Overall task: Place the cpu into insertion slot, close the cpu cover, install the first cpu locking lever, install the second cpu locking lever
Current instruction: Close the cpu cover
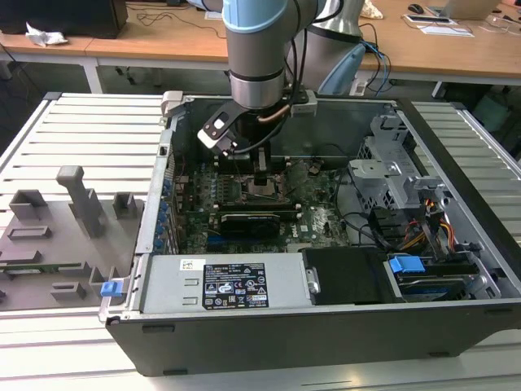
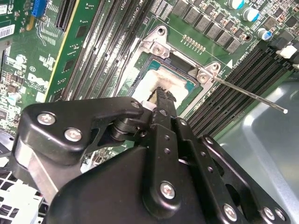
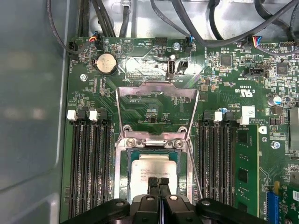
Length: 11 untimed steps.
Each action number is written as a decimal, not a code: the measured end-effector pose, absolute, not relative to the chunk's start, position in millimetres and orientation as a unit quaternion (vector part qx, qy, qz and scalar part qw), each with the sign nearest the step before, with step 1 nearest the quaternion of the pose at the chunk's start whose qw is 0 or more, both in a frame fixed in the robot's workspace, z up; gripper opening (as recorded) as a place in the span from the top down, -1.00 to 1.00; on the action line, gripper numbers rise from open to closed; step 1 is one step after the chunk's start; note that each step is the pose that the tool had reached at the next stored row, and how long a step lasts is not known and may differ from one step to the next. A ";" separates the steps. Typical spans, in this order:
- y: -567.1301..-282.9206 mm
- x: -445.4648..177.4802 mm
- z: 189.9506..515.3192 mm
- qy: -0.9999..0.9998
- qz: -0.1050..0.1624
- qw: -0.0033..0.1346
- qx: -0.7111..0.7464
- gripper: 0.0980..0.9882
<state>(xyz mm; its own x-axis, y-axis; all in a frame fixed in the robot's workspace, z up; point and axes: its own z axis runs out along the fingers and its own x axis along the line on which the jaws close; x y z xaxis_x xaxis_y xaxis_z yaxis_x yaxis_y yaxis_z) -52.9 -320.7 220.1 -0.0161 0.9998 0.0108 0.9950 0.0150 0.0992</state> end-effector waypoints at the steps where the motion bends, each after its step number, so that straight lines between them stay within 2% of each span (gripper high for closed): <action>1: -320.7 -52.9 220.9 0.712 0.039 0.031 0.701 0.98; 11: -320.8 -44.2 223.7 0.711 0.039 0.028 0.701 0.98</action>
